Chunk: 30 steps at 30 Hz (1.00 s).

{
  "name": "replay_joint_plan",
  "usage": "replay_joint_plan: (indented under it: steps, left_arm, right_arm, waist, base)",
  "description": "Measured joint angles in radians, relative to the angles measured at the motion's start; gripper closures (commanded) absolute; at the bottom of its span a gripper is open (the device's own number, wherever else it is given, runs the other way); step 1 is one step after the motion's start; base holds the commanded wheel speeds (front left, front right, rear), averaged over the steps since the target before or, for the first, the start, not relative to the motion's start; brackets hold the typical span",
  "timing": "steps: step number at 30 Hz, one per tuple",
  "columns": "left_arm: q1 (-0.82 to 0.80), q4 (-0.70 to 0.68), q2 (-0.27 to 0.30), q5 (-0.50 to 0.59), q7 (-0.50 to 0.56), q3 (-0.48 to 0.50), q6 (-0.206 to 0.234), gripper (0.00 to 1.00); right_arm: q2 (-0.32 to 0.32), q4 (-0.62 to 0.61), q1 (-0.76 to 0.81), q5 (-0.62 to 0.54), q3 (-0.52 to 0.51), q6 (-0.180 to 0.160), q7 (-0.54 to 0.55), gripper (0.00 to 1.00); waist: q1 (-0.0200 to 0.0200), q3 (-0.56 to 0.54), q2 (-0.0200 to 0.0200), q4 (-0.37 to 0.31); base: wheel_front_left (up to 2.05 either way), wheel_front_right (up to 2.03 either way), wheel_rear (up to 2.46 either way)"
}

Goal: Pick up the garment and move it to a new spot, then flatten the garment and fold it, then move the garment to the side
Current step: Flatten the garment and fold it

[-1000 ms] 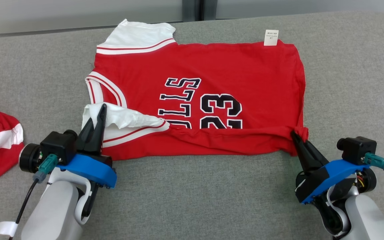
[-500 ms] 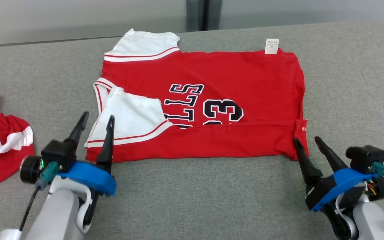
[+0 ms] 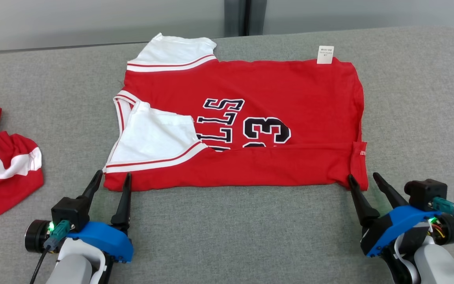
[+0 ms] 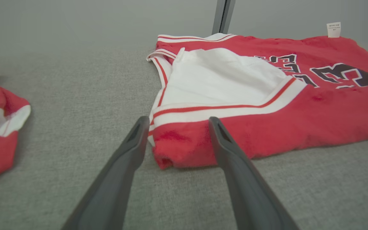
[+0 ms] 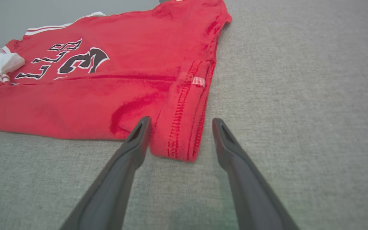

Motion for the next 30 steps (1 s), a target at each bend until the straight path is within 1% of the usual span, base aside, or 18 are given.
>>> replay_joint_plan:
  steps: [10, 11, 12, 13, 14, 15, 22, 26, 30]
  left_arm:
    - [-0.039, 0.123, -0.009, -0.018, -0.002, -0.006, -0.01, 0.0]
    - [-0.045, 0.132, -0.012, -0.02, -0.002, -0.008, -0.01, 0.08]
    - [-0.05, 0.142, -0.015, -0.026, -0.003, -0.009, -0.012, 0.5]
    - [-0.057, 0.151, -0.016, -0.03, -0.004, -0.009, -0.014, 0.75]
    - [-0.064, 0.157, -0.017, -0.037, -0.004, -0.008, -0.014, 0.94]
    - [-0.07, 0.16, -0.018, -0.039, -0.004, -0.007, -0.015, 1.0]
    - [-0.056, 0.112, -0.037, -0.044, -0.002, 0.004, -0.015, 1.0]
    - [0.008, 0.048, -0.052, -0.038, -0.001, 0.026, -0.016, 1.0]
    - [0.102, -0.023, -0.072, -0.025, -0.001, 0.039, -0.008, 1.0]
  right_arm:
    - [0.015, 0.122, -0.077, -0.015, 0.037, 0.0, -0.014, 0.0]
    - [0.018, 0.133, -0.085, -0.014, 0.041, 0.0, -0.017, 0.51]
    - [0.02, 0.148, -0.093, -0.013, 0.044, 0.0, -0.021, 0.73]
    - [0.02, 0.161, -0.101, -0.009, 0.046, 0.0, -0.029, 1.0]
    - [0.02, 0.174, -0.106, -0.006, 0.046, 0.0, -0.036, 1.0]
    - [0.02, 0.189, -0.113, -0.006, 0.048, 0.0, -0.043, 1.0]
    - [0.014, 0.245, -0.124, 0.016, 0.073, 0.0, -0.1, 1.0]
    - [0.002, 0.25, -0.104, 0.041, 0.077, 0.0, -0.118, 1.0]
    - [-0.01, 0.231, -0.037, 0.059, 0.072, 0.0, -0.122, 1.0]
  waist:
    - [0.0001, 0.021, 0.0, -0.012]
    - [0.0, 0.021, 0.0, -0.012]
    - [0.0, 0.021, 0.0, -0.011]
    - [0.0, 0.02, 0.0, -0.011]
    - [0.0001, 0.018, 0.0, -0.009]
    - [0.0, 0.014, 0.0, -0.008]
    - [0.0, -0.036, 0.0, 0.008]
    - [0.0, -0.079, 0.0, 0.024]
    - [0.0, -0.121, 0.0, 0.041]
  base:
    - [0.0, 0.0, 0.0]
    - [0.0, 0.0, 0.0]
    - [0.0, 0.0, 0.0]
    - [0.0, 0.0, 0.0]
    - [0.0, 0.0, 0.0]
    - [0.0, 0.0, 0.0]
    - [0.0, 0.0, 0.0]
    - [0.0, 0.0, 0.0]
    - [0.0, 0.0, 0.0]
